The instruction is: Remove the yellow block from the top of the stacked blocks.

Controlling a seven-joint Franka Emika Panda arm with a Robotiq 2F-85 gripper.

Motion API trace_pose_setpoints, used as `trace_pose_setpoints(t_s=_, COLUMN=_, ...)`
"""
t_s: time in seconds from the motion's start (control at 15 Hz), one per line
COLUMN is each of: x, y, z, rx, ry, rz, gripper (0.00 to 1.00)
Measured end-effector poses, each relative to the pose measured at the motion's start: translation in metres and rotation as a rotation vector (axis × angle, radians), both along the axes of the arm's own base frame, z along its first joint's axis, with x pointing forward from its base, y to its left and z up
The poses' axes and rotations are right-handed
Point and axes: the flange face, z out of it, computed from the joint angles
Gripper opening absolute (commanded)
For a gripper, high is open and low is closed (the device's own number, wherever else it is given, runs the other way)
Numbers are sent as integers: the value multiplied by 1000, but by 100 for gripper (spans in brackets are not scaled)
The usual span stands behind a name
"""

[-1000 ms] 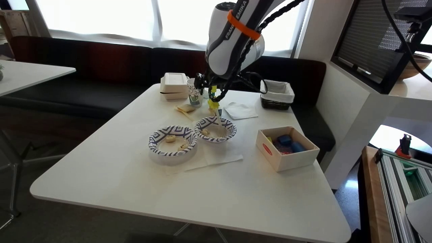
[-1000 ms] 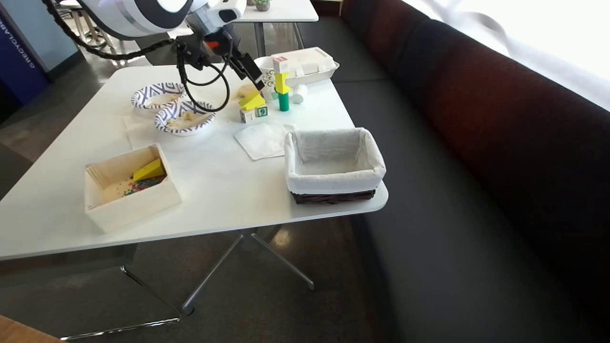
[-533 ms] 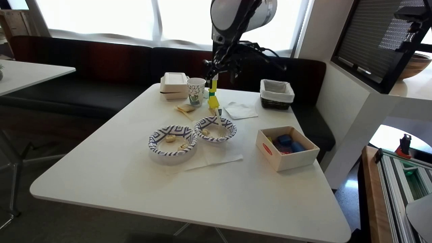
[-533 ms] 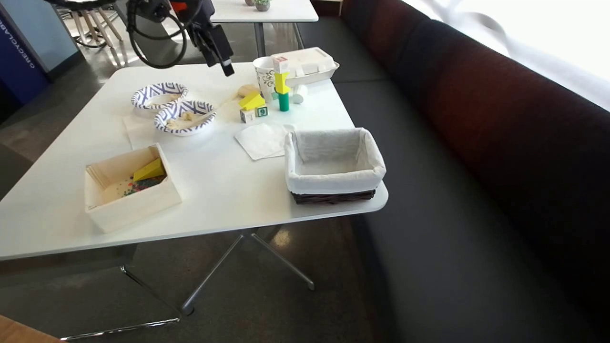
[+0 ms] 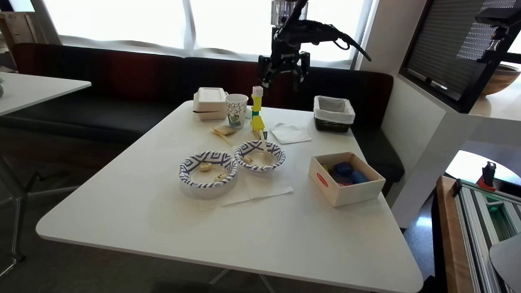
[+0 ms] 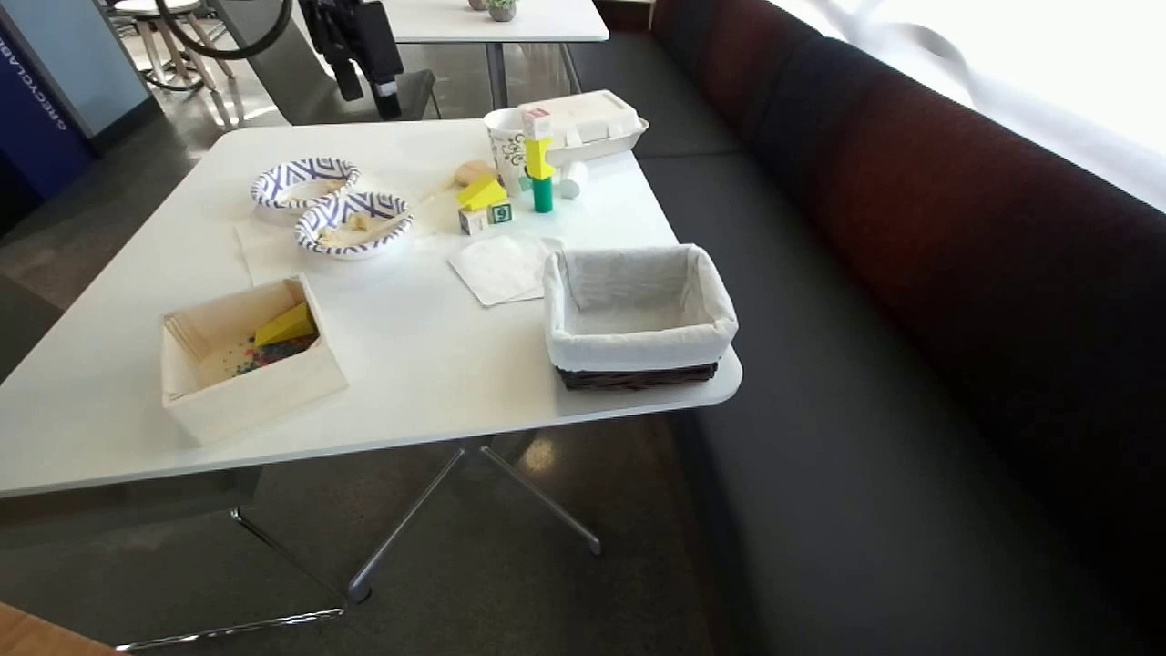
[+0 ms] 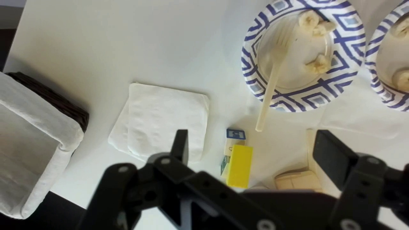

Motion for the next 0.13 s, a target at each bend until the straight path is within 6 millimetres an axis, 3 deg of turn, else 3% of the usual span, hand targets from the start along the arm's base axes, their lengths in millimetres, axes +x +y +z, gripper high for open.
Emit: trace_pose_setpoints(t_s=0.13, x=-2, y=1, z=-2, rx=2, ry=4, rz=2, gripper=100)
